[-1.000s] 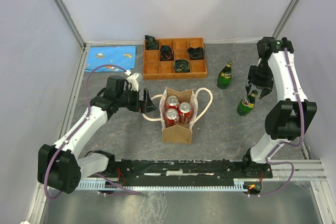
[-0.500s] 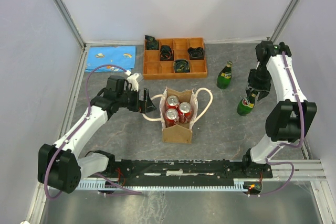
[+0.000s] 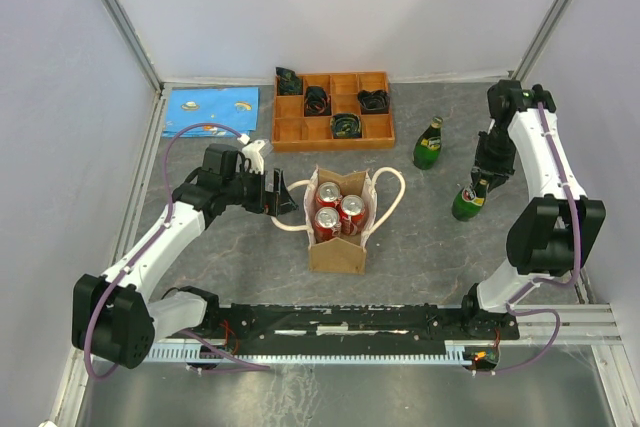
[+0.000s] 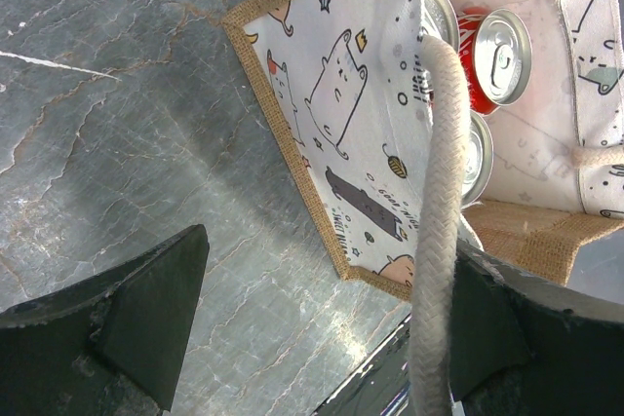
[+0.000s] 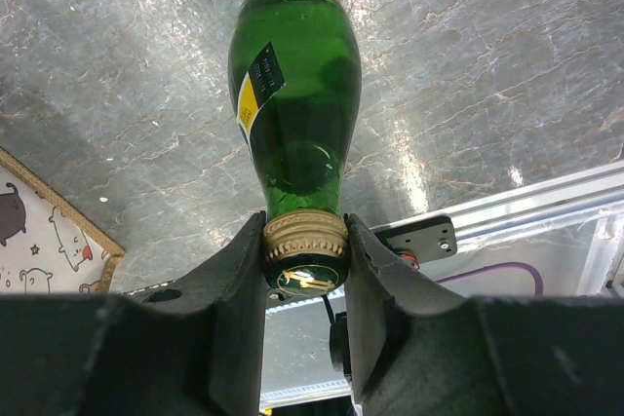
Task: Place the beverage into the canvas bag
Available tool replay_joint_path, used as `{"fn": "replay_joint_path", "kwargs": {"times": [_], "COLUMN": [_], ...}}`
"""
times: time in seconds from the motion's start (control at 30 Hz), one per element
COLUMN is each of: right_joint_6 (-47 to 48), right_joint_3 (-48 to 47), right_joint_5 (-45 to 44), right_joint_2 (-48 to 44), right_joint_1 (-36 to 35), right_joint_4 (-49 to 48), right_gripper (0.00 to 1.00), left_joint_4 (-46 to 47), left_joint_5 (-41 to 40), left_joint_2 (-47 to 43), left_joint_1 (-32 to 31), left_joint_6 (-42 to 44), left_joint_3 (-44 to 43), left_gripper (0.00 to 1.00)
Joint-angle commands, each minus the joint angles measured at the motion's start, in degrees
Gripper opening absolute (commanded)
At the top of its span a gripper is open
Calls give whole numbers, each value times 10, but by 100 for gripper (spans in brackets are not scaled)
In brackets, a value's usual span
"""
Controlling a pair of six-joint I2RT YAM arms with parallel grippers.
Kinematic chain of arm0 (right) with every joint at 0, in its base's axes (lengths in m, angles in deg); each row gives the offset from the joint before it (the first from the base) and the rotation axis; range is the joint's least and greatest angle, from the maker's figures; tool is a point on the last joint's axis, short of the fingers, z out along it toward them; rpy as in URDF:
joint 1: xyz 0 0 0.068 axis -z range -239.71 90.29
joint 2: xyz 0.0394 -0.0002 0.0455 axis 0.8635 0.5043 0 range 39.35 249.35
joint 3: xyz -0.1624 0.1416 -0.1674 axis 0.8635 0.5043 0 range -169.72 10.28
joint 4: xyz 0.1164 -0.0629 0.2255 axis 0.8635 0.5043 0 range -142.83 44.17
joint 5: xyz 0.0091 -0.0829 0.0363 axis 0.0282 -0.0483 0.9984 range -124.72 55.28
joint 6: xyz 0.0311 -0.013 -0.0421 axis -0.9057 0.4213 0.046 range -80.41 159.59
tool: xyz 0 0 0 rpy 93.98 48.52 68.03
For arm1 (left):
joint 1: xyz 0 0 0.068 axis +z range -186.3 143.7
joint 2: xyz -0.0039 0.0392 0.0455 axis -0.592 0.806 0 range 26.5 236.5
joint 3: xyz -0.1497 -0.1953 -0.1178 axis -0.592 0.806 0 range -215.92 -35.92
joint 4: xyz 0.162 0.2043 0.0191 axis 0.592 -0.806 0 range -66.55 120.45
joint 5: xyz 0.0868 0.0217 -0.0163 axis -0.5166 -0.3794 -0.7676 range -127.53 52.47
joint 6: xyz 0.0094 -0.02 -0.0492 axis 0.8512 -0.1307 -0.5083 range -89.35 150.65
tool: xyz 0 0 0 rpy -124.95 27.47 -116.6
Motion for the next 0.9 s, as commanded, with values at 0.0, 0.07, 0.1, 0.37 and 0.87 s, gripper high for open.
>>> {"fn": "replay_joint_path", "kwargs": {"times": [0.0,0.07,0.1,0.37,0.87], "right_joint_6": [8,10,10,6,-46], "right_joint_3": [-19,-36,-47,-165,-442], "right_joint_5": [-8,-9,-9,-19,11], "right_joint_2": [-33,-34,-34,-5,63], "right_joint_1": [-1,-1,-2,-38,-181], "right_joint_4": [-3,8,15,99,210], "right_gripper": [0,0,0,0,0], "left_joint_4": [11,11,11,10,12], "left_joint_5": [8,8,8,8,12], "left_joint_2": [0,1,2,8,15], "left_joint_1": [-1,-1,-1,-1,-1], "left_joint_6": [4,4,4,6,9], "left_joint_3": [-14,-14,-14,-18,-21], "left_gripper": [95,95,95,95,95]}}
